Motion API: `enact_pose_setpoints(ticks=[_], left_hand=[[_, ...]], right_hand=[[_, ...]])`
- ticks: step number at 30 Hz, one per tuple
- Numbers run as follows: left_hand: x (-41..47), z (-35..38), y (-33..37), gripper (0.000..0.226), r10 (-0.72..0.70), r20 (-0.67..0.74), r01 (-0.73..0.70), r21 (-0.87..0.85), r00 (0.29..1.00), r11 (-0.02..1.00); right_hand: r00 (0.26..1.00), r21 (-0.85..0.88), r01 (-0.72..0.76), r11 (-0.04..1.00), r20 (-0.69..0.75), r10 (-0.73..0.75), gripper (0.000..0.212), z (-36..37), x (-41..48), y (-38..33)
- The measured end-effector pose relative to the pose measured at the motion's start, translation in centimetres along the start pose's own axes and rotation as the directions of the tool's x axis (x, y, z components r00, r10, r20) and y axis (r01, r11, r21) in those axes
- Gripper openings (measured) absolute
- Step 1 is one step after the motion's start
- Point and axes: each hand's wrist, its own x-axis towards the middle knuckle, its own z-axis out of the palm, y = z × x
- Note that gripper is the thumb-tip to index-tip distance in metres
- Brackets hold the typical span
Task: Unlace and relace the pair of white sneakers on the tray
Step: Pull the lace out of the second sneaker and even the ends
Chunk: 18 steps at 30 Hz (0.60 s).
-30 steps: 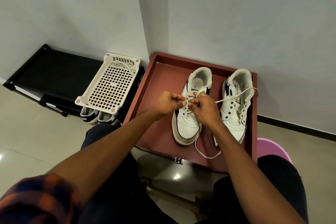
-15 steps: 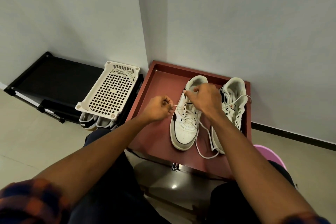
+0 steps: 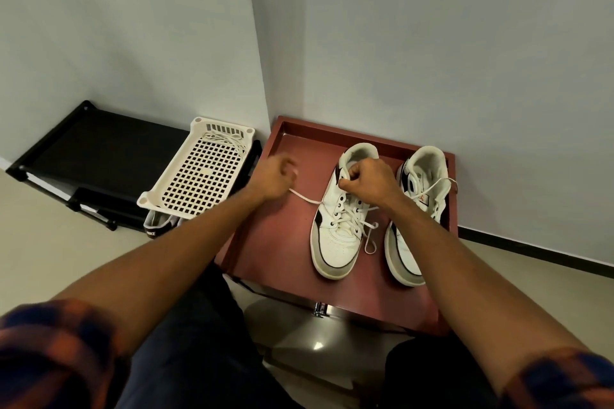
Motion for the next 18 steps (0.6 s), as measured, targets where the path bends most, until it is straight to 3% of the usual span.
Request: enact_pose_setpoints(ticks=[3,5,8,11,13,16,18], left_hand=[[-2.0,3.6,1.3,0.024,0.174,0.264,-0.185,0.016,0.949,0.983],[-2.7,5.3,1.8,0.028,0.248,0.275,-0.269,0.042,0.929,0.962],[-2.7,6.0,2.3,0.017,0.269,0.202,-0.295,0.113,0.942,0.949],[-2.4,5.5,2.6,0.012,0.271,0.280,-0.337,0.222,0.921,0.915],[-1.8,4.8,2.1,0.010,0.240,0.210,-0.300,0.327,0.948,0.896],[-0.2,2.4,0.1,0.004,0.096,-0.005,-0.082,0.480,0.995,0.873],[0.8,0.9,-1.4,0.026,-0.014,-0.115,0.074,0.540,0.993,0.838]], right_hand=[[1.000,0.015,0.001,1.000,-0.011,0.000,0.023,0.4,0.1,0.1],[1.000,-0.004,0.017,1.000,-0.013,-0.017,0.028,0.6,0.1,0.2],[0.998,-0.104,0.066,0.992,0.003,-0.066,0.036,0.8,-0.1,0.3],[0.995,-0.122,0.104,0.987,0.007,-0.103,0.040,0.7,-0.2,0.3],[0.992,-0.131,0.128,0.983,0.027,-0.126,0.038,0.6,-0.2,0.8],[0.991,-0.134,0.130,0.982,0.056,-0.124,0.032,0.7,0.2,1.4],[0.991,-0.116,0.116,0.986,0.075,-0.108,0.032,1.0,0.5,1.6]])
